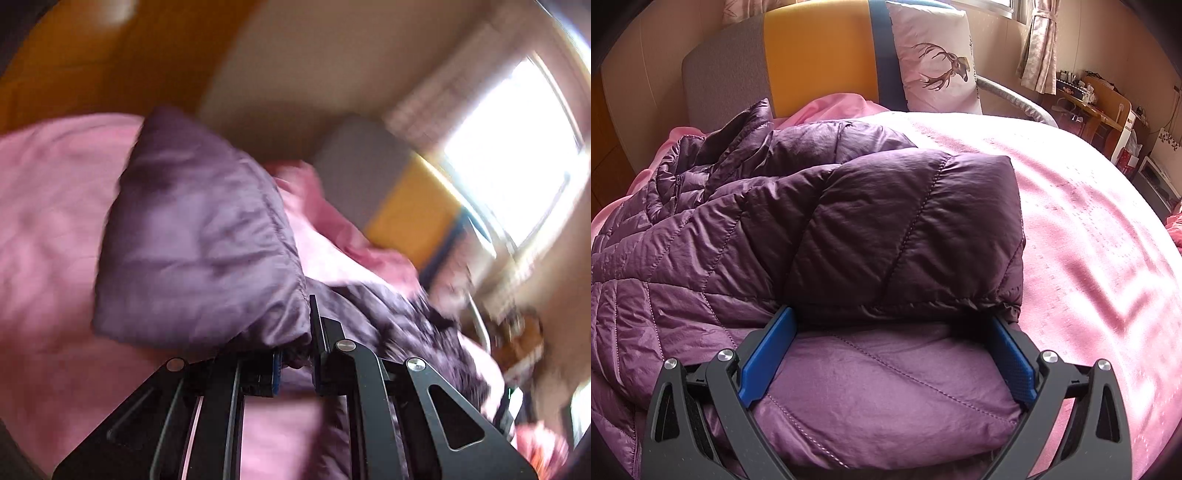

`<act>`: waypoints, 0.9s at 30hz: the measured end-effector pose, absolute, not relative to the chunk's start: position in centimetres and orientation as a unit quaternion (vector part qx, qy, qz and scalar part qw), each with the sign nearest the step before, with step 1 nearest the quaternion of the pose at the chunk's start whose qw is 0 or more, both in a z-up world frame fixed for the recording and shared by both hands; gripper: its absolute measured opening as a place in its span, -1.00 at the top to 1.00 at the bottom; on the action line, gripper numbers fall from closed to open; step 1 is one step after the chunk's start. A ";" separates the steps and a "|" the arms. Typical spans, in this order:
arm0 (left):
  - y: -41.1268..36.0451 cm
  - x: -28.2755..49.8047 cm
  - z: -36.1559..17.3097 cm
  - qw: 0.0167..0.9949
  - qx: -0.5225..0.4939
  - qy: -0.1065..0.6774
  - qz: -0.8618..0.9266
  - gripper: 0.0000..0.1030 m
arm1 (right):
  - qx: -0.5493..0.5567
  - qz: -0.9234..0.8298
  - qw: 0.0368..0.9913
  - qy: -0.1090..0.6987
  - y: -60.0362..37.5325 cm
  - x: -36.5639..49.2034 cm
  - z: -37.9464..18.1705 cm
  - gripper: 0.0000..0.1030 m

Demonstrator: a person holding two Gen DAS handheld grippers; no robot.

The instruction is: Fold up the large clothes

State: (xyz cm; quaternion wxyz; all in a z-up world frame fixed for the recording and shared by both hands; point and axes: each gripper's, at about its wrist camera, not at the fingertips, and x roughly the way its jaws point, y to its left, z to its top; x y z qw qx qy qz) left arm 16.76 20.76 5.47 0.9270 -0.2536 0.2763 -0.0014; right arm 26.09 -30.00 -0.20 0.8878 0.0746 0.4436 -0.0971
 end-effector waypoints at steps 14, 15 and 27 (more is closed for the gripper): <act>2.0 22.9 -1.3 0.903 -0.082 0.403 -0.124 0.29 | 0.081 -0.094 0.888 0.442 -30.4 26.0 -0.1 -0.92; 1.7 22.8 -1.3 0.904 -0.077 0.401 -0.125 0.19 | 0.079 -0.094 0.888 0.443 -30.4 26.0 0.0 -0.92; 4.2 18.8 0.3 0.912 -0.109 0.370 -0.139 -0.32 | 0.145 0.098 0.913 0.369 -24.0 23.1 7.6 -0.90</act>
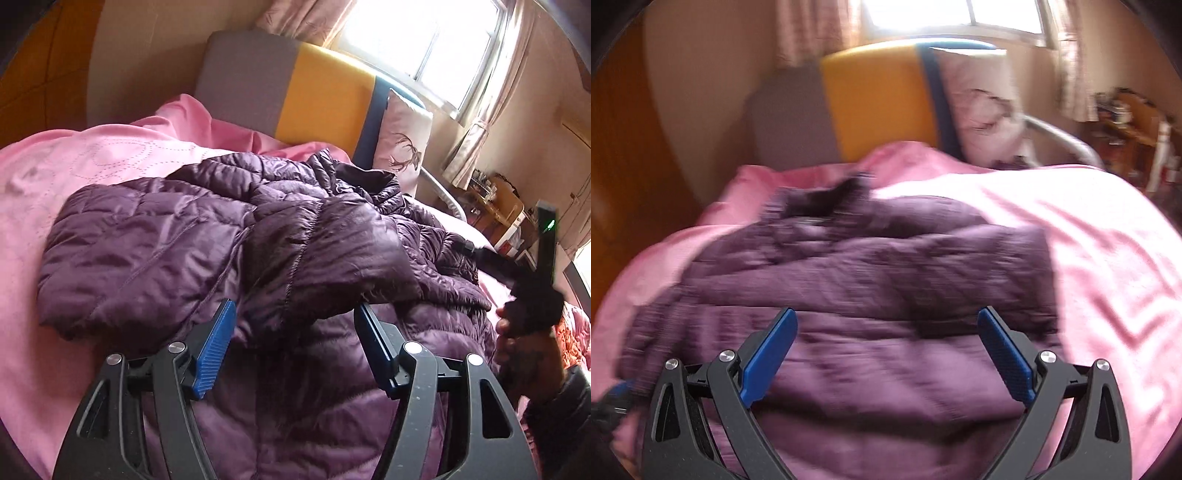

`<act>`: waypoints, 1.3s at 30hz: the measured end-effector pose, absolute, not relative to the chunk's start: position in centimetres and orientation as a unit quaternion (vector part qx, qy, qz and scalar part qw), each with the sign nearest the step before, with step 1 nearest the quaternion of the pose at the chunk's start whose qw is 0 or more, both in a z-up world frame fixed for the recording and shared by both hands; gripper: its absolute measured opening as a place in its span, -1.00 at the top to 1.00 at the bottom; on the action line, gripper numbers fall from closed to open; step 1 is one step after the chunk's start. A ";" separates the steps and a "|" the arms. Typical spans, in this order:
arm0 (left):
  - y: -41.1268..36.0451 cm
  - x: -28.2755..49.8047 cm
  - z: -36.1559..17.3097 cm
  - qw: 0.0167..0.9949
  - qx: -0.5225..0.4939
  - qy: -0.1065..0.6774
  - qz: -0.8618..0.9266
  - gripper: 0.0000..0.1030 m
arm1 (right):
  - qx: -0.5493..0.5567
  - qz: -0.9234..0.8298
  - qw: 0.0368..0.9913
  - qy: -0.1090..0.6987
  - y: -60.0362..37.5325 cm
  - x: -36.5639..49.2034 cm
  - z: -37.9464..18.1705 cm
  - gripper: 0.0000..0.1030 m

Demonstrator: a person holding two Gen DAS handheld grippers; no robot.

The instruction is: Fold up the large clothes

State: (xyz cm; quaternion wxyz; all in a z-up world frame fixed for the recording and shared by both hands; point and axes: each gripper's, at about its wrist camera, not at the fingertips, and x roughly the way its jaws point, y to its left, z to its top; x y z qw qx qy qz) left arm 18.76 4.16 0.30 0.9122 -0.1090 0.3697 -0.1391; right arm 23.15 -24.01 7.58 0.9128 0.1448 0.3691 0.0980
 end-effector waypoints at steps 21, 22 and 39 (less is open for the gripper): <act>11.4 17.9 -2.0 0.902 -0.149 0.406 0.007 -0.44 | 0.112 0.225 0.905 0.344 -10.3 23.2 13.9 0.81; 11.4 18.4 -1.9 0.901 -0.149 0.407 0.011 -0.44 | 0.120 0.221 0.910 0.330 -11.1 23.0 15.0 0.82; 8.9 27.0 -2.5 0.887 -0.107 0.445 0.068 -0.43 | 0.211 0.082 0.922 0.313 -26.8 23.2 13.9 0.83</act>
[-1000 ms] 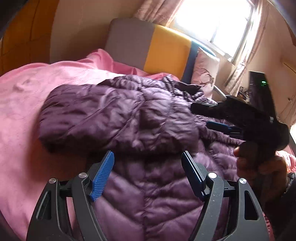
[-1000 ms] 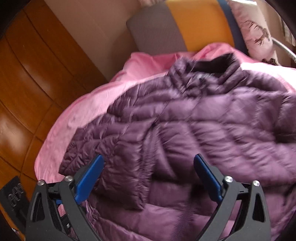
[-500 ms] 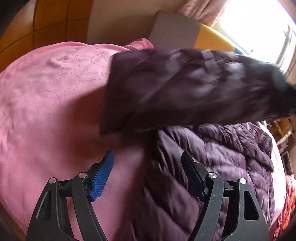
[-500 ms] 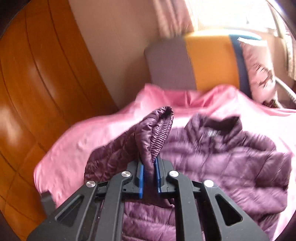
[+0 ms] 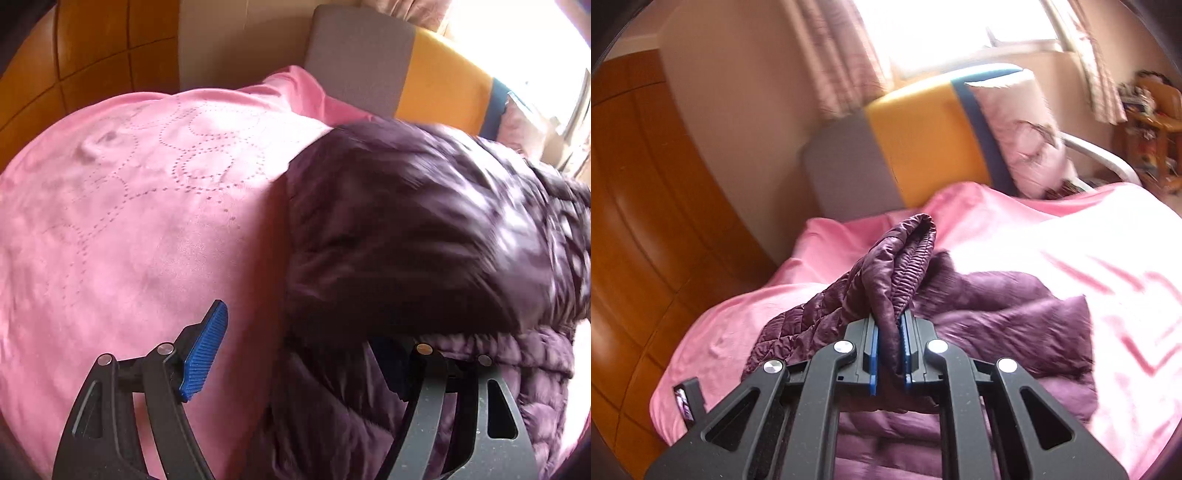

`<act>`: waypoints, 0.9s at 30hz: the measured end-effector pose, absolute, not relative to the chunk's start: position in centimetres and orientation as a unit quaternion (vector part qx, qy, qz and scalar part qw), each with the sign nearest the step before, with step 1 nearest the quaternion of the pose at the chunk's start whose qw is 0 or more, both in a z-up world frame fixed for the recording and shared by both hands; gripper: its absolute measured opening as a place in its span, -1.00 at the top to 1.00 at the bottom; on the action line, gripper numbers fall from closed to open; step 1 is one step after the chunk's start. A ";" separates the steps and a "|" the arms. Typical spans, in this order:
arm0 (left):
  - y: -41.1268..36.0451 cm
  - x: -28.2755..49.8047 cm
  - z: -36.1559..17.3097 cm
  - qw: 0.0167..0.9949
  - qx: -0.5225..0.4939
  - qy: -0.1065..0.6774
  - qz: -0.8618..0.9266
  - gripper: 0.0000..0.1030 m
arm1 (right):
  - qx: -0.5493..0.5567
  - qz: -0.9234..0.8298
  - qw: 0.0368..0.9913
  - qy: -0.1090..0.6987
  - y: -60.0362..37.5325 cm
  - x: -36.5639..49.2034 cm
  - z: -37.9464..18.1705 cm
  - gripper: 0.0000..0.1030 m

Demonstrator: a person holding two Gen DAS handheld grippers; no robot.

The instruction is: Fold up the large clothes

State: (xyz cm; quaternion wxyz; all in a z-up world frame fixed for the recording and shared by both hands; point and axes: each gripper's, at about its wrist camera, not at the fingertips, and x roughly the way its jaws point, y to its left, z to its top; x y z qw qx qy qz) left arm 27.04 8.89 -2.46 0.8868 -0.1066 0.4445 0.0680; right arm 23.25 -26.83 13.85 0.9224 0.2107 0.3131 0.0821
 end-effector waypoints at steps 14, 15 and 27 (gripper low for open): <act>8.5 27.8 -4.2 0.881 -0.077 0.463 0.059 -0.02 | 0.226 -0.018 0.876 0.425 -32.8 24.0 1.4 0.78; 8.6 27.6 -4.0 0.881 -0.080 0.463 0.056 -0.02 | 0.226 -0.018 0.877 0.423 -33.0 23.8 1.6 0.73; 8.9 23.8 3.3 0.940 -0.056 0.336 0.003 -0.52 | 0.137 0.005 0.933 0.333 -27.3 21.4 8.9 -0.51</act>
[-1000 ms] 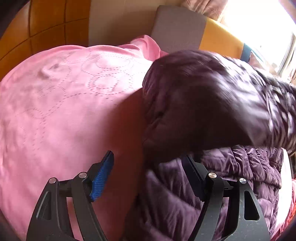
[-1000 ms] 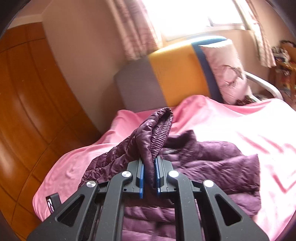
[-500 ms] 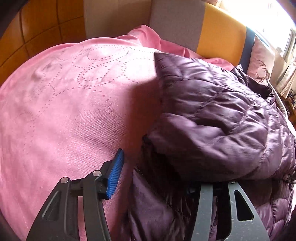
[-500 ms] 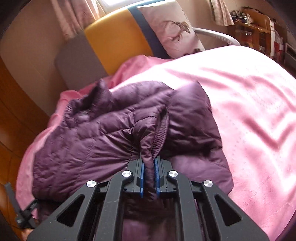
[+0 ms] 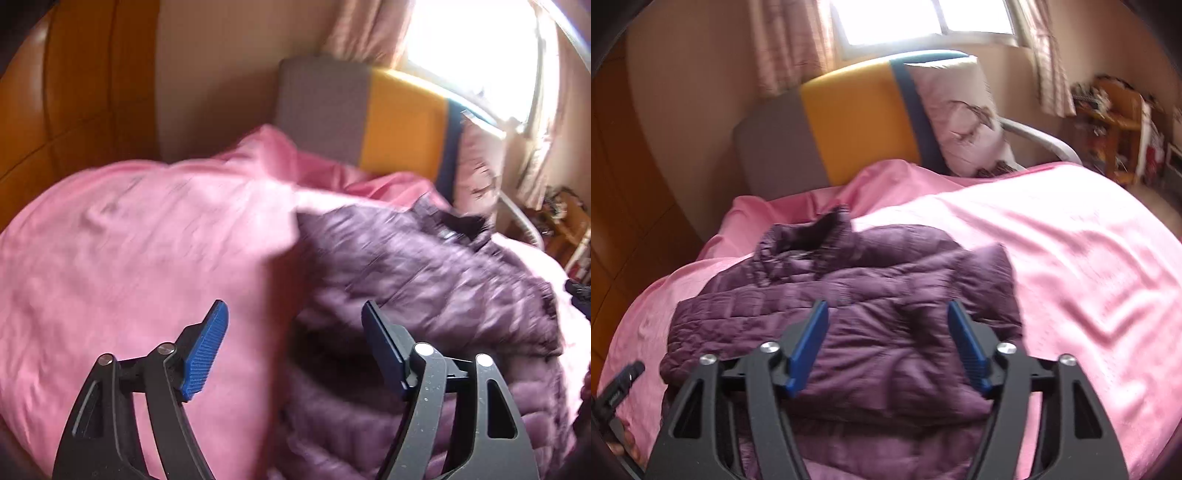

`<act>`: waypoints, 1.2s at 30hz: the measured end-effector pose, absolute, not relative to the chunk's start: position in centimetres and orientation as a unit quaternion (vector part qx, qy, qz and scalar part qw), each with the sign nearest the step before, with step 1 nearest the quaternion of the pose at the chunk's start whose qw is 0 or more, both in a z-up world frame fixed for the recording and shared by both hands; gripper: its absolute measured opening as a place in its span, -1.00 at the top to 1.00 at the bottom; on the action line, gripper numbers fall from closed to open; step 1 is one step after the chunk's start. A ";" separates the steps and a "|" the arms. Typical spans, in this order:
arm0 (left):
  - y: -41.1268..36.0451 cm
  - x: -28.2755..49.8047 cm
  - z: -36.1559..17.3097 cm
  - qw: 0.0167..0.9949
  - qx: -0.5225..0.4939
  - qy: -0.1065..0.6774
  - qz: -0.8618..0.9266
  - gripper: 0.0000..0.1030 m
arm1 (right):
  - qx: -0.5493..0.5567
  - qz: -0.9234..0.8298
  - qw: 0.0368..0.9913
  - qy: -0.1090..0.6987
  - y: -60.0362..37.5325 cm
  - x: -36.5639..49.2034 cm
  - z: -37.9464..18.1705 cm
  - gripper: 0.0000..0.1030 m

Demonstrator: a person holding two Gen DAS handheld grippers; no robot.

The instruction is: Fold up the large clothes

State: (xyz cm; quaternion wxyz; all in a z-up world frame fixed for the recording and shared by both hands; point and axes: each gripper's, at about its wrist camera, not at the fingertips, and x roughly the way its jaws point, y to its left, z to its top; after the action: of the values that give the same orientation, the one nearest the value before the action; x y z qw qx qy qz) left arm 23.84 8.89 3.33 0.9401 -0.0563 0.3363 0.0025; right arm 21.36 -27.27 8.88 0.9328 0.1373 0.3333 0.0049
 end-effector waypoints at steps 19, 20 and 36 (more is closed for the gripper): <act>3.1 30.7 -5.1 0.894 -0.062 0.438 -0.072 -0.56 | 0.056 -0.018 0.897 0.437 -24.1 28.0 -1.2 -0.88; 3.0 30.7 -5.2 0.894 -0.061 0.437 -0.070 -0.56 | 0.054 -0.019 0.897 0.439 -24.1 28.1 -1.3 -0.88; 0.7 33.9 0.1 0.909 -0.029 0.411 -0.069 -0.55 | 0.058 -0.017 0.900 0.431 -24.0 27.7 -1.3 -0.91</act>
State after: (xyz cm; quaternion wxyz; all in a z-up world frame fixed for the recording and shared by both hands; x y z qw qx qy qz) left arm 33.93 0.73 0.08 0.9086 -0.0292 0.4110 -0.0687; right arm 27.68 -24.02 -1.31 0.9004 0.0578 0.4308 -0.0170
